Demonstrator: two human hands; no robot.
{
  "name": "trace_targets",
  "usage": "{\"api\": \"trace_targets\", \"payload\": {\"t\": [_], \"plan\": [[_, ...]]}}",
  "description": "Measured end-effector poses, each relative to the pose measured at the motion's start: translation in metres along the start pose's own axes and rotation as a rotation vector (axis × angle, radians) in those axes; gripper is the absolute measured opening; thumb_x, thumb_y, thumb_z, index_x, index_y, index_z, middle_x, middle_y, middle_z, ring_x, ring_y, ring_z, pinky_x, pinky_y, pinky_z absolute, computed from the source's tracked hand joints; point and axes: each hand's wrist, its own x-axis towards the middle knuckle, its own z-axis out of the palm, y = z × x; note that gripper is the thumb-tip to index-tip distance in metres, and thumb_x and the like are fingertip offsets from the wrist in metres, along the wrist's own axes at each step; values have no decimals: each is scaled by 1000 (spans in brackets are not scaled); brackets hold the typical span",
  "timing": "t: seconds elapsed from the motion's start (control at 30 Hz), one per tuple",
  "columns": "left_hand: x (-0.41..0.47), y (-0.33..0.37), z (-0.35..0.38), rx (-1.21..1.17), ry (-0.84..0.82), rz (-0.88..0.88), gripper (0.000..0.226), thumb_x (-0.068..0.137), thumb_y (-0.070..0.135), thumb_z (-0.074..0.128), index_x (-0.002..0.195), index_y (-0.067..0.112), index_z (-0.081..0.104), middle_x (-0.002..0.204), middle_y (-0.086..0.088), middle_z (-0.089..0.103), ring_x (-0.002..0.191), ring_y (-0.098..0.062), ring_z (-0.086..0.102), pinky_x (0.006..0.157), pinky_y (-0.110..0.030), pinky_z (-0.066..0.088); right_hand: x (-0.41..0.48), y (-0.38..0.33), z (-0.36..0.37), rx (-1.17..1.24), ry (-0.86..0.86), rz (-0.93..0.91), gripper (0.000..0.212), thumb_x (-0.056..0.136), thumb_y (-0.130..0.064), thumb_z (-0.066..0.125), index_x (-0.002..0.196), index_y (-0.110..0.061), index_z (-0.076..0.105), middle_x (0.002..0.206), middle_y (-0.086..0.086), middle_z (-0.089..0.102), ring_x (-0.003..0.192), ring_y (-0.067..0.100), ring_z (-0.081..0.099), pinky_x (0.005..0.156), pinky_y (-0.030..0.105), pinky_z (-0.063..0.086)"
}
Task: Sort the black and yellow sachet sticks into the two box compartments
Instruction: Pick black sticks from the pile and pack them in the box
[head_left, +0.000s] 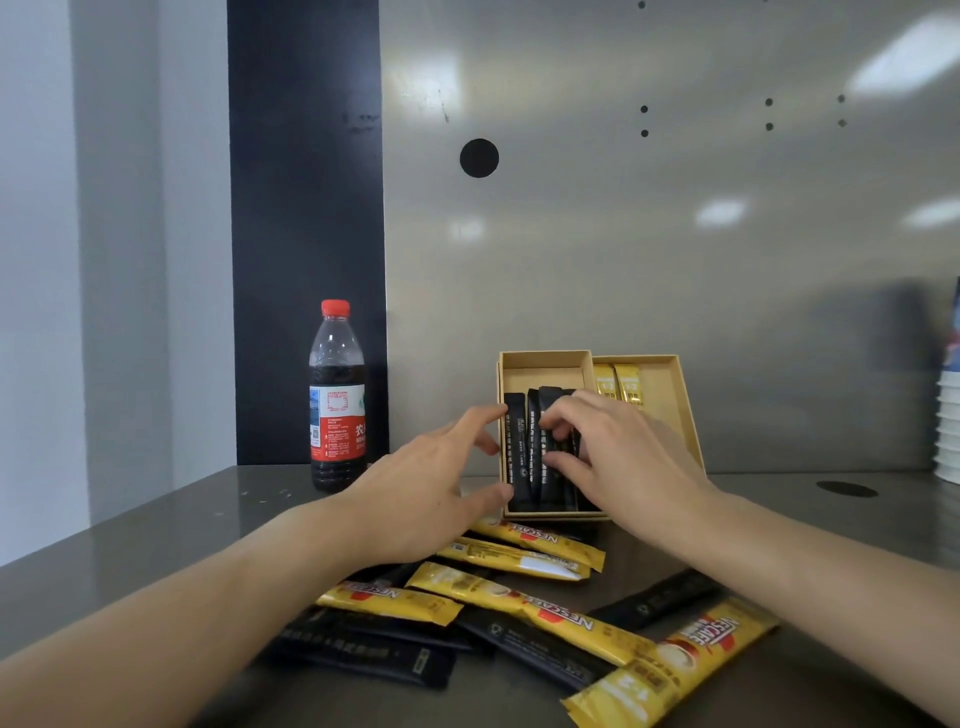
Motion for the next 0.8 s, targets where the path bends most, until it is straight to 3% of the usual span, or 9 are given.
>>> {"api": "trace_targets", "payload": {"t": [0.3,0.5,0.67,0.8], "plan": [[1,3,9,157,74,22,78,95,51,58,152,44,6,145,19,44,83,-6,55,87,-40,57,0,4,3,41,-2,-10,30,94,-29,67,122,-24,58,118,-10,57,94,4,56,84,27,54],[-2,8,11,188,94,44,72,96,49,57,151,42,10,148,18,43,96,-11,65,85,-36,54,-5,5,4,-51,2,-91,28,97,-31,61,124,-23,56,121,-7,55,109,11,56,85,31,55],[-4,11,3,178,116,33,63,98,51,51,148,45,13,140,22,46,84,-6,65,86,-42,57,-5,10,-13,-23,96,-105,18,99,-32,53,115,-24,58,112,-11,60,103,8,55,80,27,52],[-3,9,-12,180,140,16,34,101,43,49,133,41,37,121,25,56,80,-2,63,81,-35,57,-7,16,-29,40,107,-113,12,100,-27,52,111,-25,58,103,-15,58,86,2,54,66,14,40]]}}
